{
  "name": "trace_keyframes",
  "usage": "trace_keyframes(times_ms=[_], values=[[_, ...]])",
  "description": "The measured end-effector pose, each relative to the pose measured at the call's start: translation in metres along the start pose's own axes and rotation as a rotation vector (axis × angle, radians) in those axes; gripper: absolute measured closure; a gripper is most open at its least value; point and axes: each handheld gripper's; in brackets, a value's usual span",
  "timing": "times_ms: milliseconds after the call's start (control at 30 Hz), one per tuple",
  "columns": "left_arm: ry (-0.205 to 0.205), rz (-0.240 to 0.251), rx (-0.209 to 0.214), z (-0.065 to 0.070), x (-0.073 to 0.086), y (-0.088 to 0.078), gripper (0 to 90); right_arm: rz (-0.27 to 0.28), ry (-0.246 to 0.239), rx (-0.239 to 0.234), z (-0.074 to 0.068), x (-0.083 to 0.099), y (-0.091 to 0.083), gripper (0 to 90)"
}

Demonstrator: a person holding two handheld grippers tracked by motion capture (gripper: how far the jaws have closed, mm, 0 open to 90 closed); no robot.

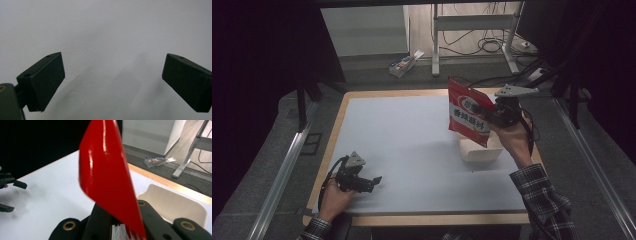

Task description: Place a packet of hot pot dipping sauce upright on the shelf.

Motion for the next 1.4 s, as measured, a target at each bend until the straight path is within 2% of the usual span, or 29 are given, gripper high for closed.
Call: trace_keyframes(times_ms=[500, 733, 1400], values=[[-0.005, -0.005, 0.007, 0.0, 0.0, 0.001, 4.5, 0.002, 0.017, 0.047, 0.016, 0.008, -0.024, 89.1], [-0.006, -0.007, 0.005, 0.001, 0.0, 0.001, 4.5, -0.002, 0.021, 0.068, 0.021, 0.013, -0.03, 89.1], [-0.001, -0.013, 0.004, 0.001, 0.0, 0.002, 4.5, -0.026, 0.061, 0.065, 0.027, 0.035, -0.018, 89.0]])
Point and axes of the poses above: each handheld gripper's, and its own axes: y roughly forward along the jaws, x roughly out of its underside, z roughly to its right, and after that the axes turned 8 degrees about z, right-handed
